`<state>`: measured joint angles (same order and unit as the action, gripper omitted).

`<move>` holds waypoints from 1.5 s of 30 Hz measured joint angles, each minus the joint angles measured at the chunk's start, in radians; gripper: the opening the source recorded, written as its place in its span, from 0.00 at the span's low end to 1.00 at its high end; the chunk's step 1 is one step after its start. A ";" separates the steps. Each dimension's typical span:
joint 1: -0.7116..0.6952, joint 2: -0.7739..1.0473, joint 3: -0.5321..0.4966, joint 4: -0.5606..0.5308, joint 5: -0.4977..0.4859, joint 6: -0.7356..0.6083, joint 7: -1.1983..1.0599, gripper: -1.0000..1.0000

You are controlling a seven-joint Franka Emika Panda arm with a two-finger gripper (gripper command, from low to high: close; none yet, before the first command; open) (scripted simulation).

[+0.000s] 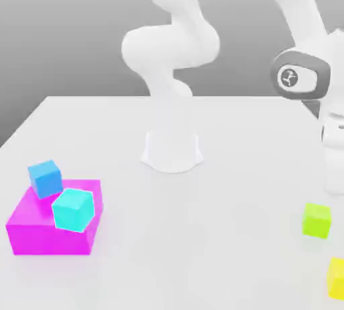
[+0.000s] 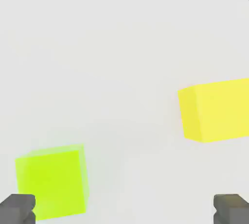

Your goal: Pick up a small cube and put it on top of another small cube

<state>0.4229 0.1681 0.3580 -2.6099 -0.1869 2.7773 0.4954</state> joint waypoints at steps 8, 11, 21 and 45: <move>0.131 0.204 -0.153 0.037 -0.163 0.149 0.115 0.00; 0.130 0.204 -0.153 0.037 -0.164 0.149 0.116 0.00; -0.003 -0.033 -0.082 -0.012 0.014 -0.033 -0.036 0.00; -0.645 -0.409 -0.608 -0.053 0.102 -0.351 -0.288 0.00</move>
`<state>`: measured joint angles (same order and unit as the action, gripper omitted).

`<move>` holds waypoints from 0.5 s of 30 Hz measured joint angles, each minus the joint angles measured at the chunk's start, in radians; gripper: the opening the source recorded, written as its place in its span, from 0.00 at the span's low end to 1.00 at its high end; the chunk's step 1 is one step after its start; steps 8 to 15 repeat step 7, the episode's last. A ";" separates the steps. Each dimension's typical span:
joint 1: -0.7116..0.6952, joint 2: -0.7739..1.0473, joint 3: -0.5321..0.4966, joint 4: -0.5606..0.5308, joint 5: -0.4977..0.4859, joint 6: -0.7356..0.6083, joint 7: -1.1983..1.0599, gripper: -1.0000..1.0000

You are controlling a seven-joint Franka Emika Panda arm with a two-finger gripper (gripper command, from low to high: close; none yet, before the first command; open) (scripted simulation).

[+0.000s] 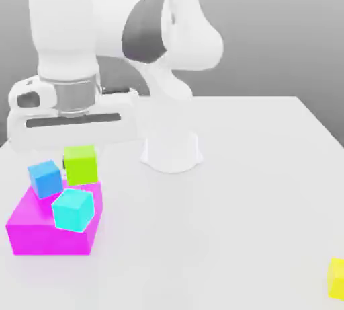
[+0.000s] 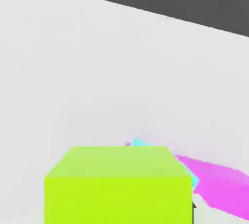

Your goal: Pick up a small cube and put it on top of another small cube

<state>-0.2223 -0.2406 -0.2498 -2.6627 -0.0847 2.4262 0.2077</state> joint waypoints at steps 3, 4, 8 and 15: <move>0.001 0.088 -0.013 -0.027 0.022 0.113 -0.020 0.00; 0.001 0.107 -0.015 -0.032 0.026 0.137 -0.023 1.00; 0.001 0.107 -0.015 -0.032 0.026 0.137 -0.023 1.00; 0.001 0.107 -0.015 -0.032 0.026 0.137 -0.023 1.00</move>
